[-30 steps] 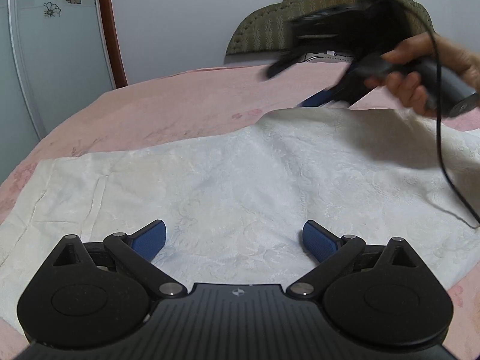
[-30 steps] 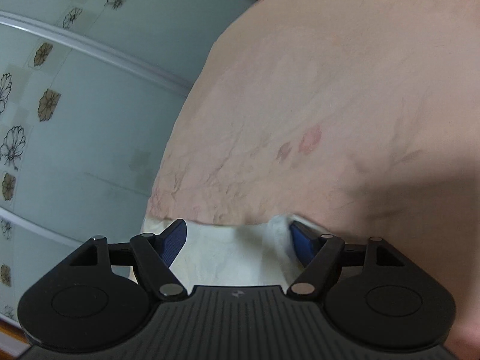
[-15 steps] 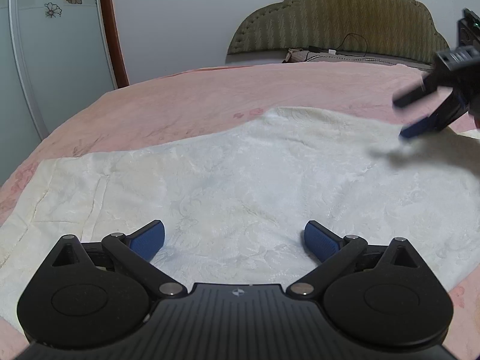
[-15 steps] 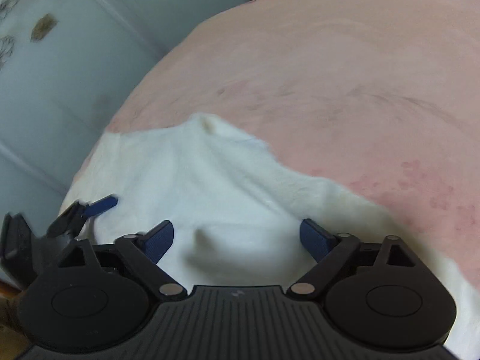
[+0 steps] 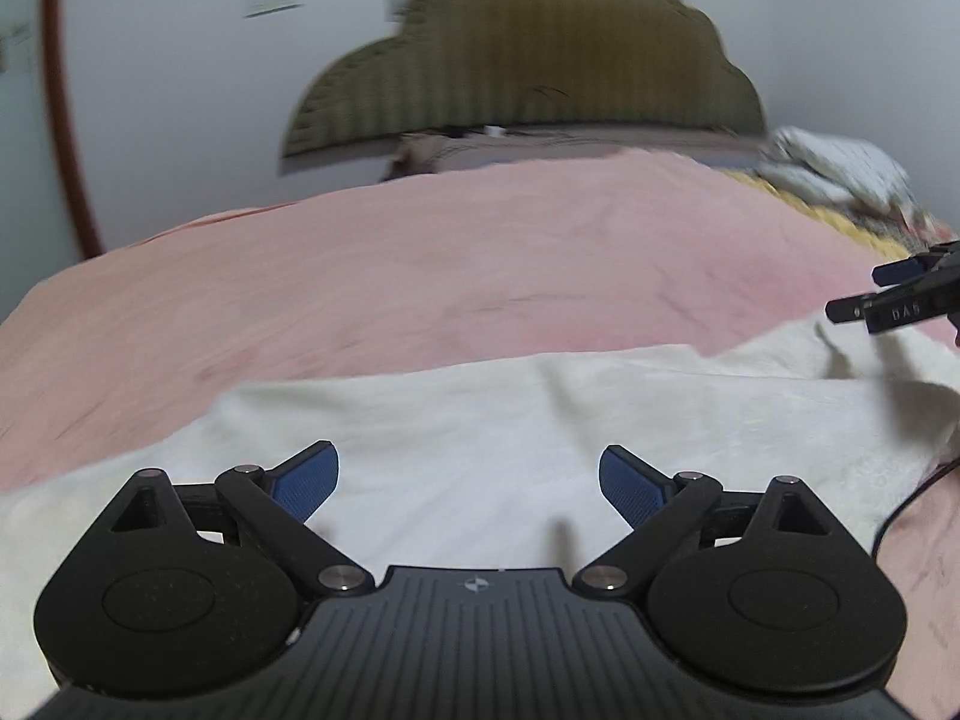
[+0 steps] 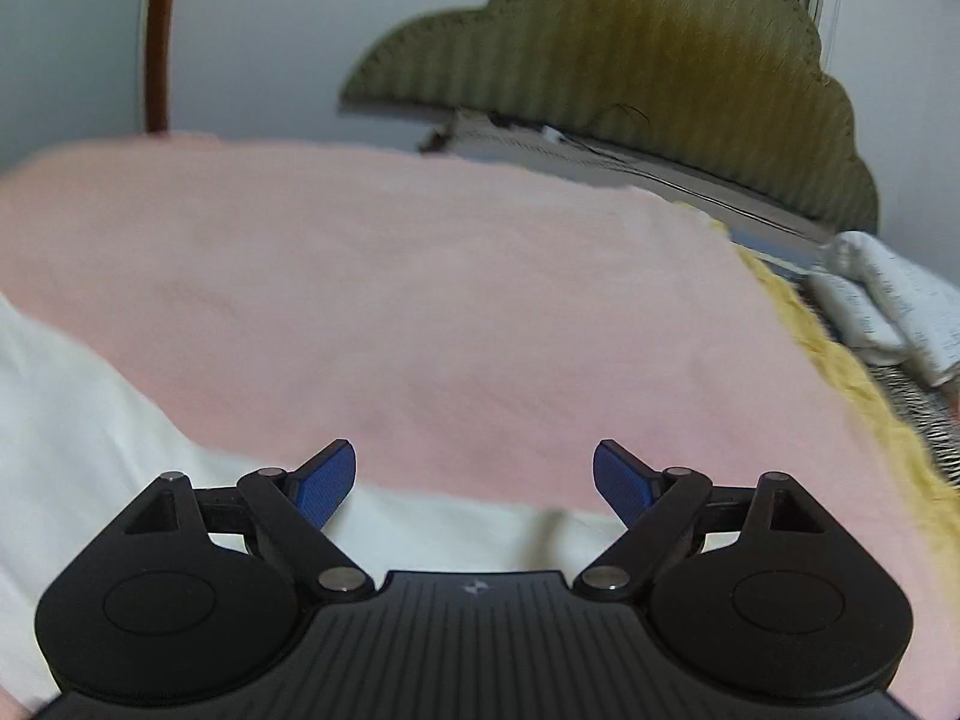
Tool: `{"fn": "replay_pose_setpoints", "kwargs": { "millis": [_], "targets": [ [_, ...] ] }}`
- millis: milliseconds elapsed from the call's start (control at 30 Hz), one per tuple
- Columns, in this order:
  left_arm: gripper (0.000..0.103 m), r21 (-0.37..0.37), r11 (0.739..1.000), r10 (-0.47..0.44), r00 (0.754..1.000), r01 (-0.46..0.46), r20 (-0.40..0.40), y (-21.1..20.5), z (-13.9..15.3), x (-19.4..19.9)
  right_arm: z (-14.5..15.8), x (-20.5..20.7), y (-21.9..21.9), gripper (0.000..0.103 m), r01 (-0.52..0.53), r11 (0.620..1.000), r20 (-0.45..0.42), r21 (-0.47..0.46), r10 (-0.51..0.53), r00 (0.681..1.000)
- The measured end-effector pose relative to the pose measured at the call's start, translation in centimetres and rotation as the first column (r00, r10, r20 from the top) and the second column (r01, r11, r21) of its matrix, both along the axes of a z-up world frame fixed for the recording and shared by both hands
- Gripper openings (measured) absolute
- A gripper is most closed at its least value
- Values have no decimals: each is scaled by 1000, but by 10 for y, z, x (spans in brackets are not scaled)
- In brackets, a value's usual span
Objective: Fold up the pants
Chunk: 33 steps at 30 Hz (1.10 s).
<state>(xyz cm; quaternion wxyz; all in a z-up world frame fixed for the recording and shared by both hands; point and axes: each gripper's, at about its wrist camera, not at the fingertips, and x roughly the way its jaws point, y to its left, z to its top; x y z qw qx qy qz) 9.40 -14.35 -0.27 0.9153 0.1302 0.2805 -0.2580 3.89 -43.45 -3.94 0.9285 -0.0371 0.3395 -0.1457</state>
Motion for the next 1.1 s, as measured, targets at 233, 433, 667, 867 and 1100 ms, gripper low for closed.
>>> {"fn": "replay_pose_setpoints", "kwargs": {
  "millis": [233, 433, 667, 867, 1100],
  "targets": [
    [96, 87, 991, -108, 993, 104, 41, -57, -32, -7, -28, -32, -78, 88, 144, 924, 32, 355, -166, 986],
    [99, 124, 987, -116, 990, 106, 76, -66, -57, -12, -33, -36, -123, 93, -13, 844, 82, 536, -37, 996],
    [99, 85, 994, -77, 996, 74, 37, -61, -53, -6, -31, -24, -147, 20, 12, 839, 108, 543, -84, 991],
    [100, 25, 998, -68, 994, 66, 90, -60, -33, -11, -9, -31, -110, 11, 87, 972, 129, 217, -117, 985],
    [101, 127, 989, -93, 990, 79, 109, -68, -59, -15, -3, -49, -109, 11, 222, 956, 139, 191, -250, 958]
  ]
}}
